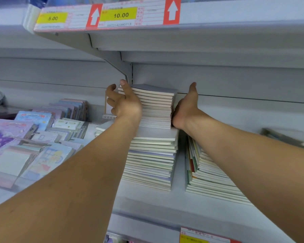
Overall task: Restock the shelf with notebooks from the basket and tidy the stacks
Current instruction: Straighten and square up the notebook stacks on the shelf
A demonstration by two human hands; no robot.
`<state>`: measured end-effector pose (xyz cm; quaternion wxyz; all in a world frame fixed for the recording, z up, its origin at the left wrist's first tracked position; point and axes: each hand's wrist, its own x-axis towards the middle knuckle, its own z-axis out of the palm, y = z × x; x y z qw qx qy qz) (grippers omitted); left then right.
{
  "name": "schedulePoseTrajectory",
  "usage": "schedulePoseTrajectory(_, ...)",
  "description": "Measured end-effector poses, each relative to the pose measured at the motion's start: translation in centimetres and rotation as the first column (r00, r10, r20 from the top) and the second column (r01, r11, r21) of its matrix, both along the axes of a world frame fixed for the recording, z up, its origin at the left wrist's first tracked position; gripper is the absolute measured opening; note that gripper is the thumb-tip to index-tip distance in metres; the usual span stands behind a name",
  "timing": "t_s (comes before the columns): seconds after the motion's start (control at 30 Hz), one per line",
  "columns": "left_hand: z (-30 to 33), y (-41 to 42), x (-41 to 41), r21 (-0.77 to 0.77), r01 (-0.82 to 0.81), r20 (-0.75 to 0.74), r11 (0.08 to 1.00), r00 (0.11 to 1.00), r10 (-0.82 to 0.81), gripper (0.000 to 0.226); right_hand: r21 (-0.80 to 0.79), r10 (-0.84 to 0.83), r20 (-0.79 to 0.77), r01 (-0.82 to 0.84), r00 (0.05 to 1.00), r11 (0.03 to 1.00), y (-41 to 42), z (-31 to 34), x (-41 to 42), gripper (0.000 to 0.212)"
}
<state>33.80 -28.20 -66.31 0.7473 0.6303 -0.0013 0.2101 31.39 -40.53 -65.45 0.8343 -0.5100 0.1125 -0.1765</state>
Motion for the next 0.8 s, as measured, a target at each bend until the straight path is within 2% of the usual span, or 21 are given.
schedulePoseTrajectory(0.1, 0.1, 0.0, 0.0, 0.011, -0.004, -0.019, 1.000, 1.000, 0.004, 0.050, -0.013, 0.040, -0.021, -0.040, 0.999, 0.999, -0.5, -0.1, 0.2, 0.105)
schedulePoseTrajectory(0.17, 0.1, -0.1, 0.0, 0.037, 0.006, -0.048, 0.999, 0.999, -0.004, 0.052, -0.035, 0.041, -0.059, -0.043, 0.997, 0.998, -0.3, 0.0, 0.2, 0.112)
schedulePoseTrajectory(0.23, 0.0, 0.1, 0.1, 0.039, 0.006, -0.081, 0.999, 0.997, -0.002, 0.058, -0.053, 0.030, -0.078, -0.034, 0.996, 0.998, -0.3, -0.1, 0.4, 0.111)
schedulePoseTrajectory(0.33, 0.1, 0.4, 0.3, -0.029, 0.020, -0.117, 0.999, 0.993, -0.024, 0.079, -0.091, 0.019, -0.105, -0.029, 0.994, 0.995, 0.7, 0.3, -0.6, 0.107)
schedulePoseTrajectory(0.43, 0.7, 1.4, 0.1, 0.032, 0.026, -0.219, 0.999, 0.976, -0.018, 0.093, -0.142, -0.025, -0.113, 0.008, 0.993, 0.990, 1.2, 0.7, -1.0, 0.085)
schedulePoseTrajectory(0.47, 1.0, 1.8, 0.2, 0.002, 0.073, -0.256, 0.997, 0.964, -0.070, 0.099, -0.140, -0.030, -0.124, 0.012, 0.992, 0.990, 1.4, 0.7, -1.2, 0.086)
schedulePoseTrajectory(0.53, 1.8, 3.2, 1.0, -0.164, 0.245, -0.284, 0.956, 0.916, -0.284, 0.111, -0.120, -0.015, -0.122, 0.001, 0.992, 0.993, 1.4, 0.7, -1.4, 0.098)
schedulePoseTrajectory(0.6, 2.3, 5.2, 1.7, -0.255, 0.475, -0.252, 0.842, 0.808, -0.532, 0.119, -0.062, -0.001, -0.124, -0.007, 0.992, 0.998, 1.2, 0.5, -1.1, 0.114)
schedulePoseTrajectory(0.67, 2.3, 6.6, 2.9, -0.249, 0.646, -0.248, 0.722, 0.678, -0.692, 0.120, -0.023, -0.017, -0.126, 0.015, 0.992, 1.000, 0.6, 0.1, -0.4, 0.119)
schedulePoseTrajectory(0.73, 2.0, 6.6, 4.3, -0.227, 0.721, -0.273, 0.654, 0.598, -0.754, 0.117, 0.000, -0.005, -0.112, 0.005, 0.994, 1.000, 0.3, -0.1, -0.2, 0.114)
schedulePoseTrajectory(0.8, 1.9, 6.0, 6.0, -0.189, 0.708, -0.306, 0.680, 0.615, -0.726, 0.110, 0.001, 0.049, -0.088, -0.049, 0.995, 0.999, 0.2, -0.3, -0.4, 0.118)
